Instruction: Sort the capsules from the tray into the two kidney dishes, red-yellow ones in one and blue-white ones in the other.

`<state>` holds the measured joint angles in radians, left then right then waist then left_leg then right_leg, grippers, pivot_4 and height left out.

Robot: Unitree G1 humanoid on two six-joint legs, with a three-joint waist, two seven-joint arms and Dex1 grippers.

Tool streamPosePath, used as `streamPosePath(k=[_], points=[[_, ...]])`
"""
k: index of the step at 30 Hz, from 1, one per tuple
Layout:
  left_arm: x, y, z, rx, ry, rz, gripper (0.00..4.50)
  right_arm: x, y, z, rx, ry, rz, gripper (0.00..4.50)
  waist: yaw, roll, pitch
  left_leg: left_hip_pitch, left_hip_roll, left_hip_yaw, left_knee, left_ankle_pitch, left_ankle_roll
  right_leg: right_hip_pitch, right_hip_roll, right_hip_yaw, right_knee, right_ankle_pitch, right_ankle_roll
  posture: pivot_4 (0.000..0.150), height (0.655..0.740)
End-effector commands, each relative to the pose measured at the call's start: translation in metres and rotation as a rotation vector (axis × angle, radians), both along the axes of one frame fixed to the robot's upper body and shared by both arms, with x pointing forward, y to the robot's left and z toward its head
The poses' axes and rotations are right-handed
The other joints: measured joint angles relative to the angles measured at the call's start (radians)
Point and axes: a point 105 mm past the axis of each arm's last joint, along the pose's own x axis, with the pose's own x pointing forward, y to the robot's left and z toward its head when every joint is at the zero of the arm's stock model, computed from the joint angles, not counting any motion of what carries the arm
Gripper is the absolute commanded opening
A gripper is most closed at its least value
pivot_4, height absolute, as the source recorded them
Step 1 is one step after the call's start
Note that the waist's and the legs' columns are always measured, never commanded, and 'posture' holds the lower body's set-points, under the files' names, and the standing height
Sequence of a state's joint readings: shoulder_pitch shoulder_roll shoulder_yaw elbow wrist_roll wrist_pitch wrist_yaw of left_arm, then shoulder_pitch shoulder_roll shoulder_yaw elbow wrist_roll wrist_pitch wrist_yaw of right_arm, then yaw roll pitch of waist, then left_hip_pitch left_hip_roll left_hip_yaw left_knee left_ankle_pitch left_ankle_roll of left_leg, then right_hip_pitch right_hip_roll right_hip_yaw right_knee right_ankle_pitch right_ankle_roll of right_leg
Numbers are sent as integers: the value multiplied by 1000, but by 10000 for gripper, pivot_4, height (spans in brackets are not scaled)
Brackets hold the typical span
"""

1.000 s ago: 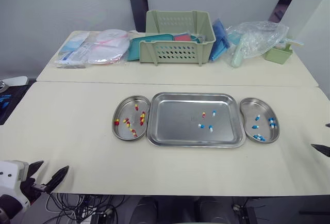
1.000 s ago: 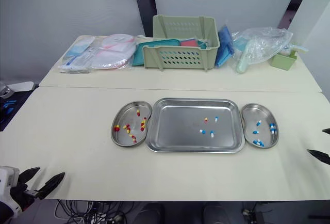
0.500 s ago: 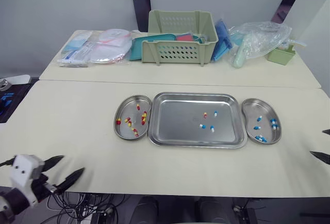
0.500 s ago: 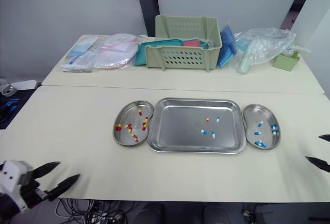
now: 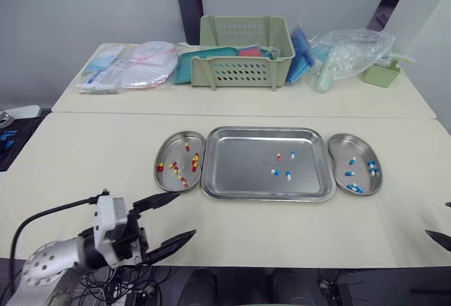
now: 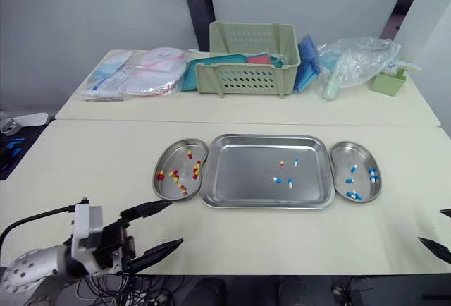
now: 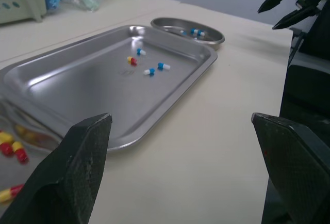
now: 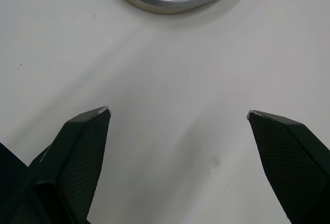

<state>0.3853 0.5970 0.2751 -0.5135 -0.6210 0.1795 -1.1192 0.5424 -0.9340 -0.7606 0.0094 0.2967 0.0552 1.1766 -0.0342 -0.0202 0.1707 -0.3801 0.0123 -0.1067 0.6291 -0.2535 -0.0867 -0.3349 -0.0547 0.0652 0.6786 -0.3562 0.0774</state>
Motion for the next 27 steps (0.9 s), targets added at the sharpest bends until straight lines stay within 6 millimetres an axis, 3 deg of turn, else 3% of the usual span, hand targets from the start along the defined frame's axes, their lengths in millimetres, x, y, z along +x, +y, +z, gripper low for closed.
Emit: streamPosePath(k=[1,7,11,16,19,23,27], points=[[7,-9,-2,-26,-33,12,44813,-1,3,7,-14,-40,-6,45000,1,1,0,0,0,0,0,0,0,0,0,0,0,0,0,1500,7390],[9,-15,-11,-20,-62,-1,44813,-8,29,5,-11,-8,85,45000,2,1,-1,0,0,0,0,0,0,0,0,0,0,0,0,1500,7390],[13,-15,-15,-16,-66,-1,44813,-4,67,14,15,7,199,45000,2,3,-2,0,0,-1,0,0,0,0,0,0,0,0,0,1500,7390],[15,-15,-18,-12,-77,-14,44813,-5,138,19,125,87,424,45000,4,2,-1,-1,0,-2,0,0,0,0,0,-1,0,0,0,1500,7390],[16,-16,-17,-5,-84,-19,45000,-4,172,19,177,72,528,38642,5,1,-1,-1,0,-2,0,0,0,0,0,-2,0,0,0,1500,7390],[16,-17,-17,-4,-88,-21,45000,10,201,18,211,10,580,25226,4,0,-1,-1,0,-3,1,0,0,0,0,-2,0,0,0,1500,7390],[19,-20,-16,-9,-99,-22,45000,34,226,11,199,-46,576,25226,3,0,-1,-1,0,-3,1,0,0,-1,0,-2,0,0,0,1500,7390]])
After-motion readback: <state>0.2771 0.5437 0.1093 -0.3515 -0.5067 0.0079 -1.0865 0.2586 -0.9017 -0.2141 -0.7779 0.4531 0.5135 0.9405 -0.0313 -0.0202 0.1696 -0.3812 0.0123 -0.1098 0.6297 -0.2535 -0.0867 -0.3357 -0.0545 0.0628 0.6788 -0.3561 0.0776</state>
